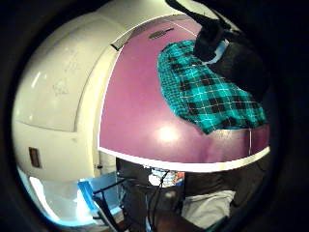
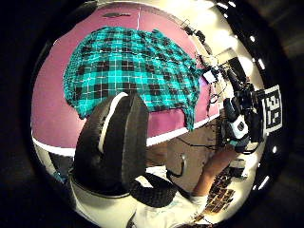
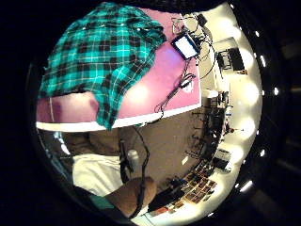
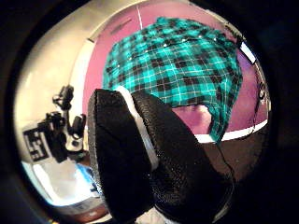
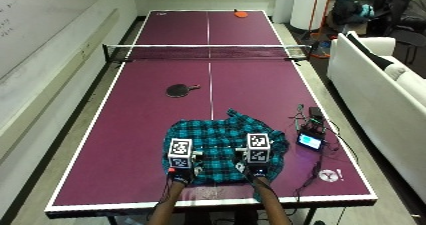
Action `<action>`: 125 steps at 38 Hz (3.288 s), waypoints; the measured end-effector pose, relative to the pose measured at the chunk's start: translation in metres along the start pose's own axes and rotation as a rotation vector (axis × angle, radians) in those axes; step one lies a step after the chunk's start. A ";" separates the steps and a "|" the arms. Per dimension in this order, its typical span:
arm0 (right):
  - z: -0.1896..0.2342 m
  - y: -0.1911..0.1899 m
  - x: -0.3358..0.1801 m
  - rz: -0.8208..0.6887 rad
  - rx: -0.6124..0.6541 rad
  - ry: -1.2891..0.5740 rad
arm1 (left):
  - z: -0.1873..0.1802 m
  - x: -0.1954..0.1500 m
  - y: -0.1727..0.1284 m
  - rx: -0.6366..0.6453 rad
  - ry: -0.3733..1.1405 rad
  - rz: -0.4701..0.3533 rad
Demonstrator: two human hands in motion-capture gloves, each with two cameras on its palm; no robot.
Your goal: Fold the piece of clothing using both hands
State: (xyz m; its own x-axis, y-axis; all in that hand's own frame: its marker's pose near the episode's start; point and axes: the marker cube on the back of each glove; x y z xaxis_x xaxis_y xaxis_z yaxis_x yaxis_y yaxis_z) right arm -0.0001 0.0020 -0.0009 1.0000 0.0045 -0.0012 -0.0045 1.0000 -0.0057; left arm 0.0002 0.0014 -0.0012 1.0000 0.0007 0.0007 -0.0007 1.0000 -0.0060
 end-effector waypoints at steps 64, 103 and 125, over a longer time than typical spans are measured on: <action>0.084 0.014 0.068 -0.027 0.050 0.100 | 0.142 -0.006 -0.010 0.098 -0.014 0.010; -0.064 -0.234 -0.044 -0.147 0.451 0.364 | -0.016 -0.049 -0.113 -0.065 -0.046 -0.074; 0.004 -0.103 0.056 0.354 0.102 0.038 | 0.027 -0.058 -0.101 0.267 -0.175 -0.156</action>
State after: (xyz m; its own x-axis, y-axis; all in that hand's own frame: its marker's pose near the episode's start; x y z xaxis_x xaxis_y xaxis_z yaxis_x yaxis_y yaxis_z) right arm 0.0559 -0.1006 0.0031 0.9358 0.3517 -0.0223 -0.3479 0.9321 0.1012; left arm -0.0580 -0.0996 0.0260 0.9730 -0.1738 0.1521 0.1283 0.9544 0.2696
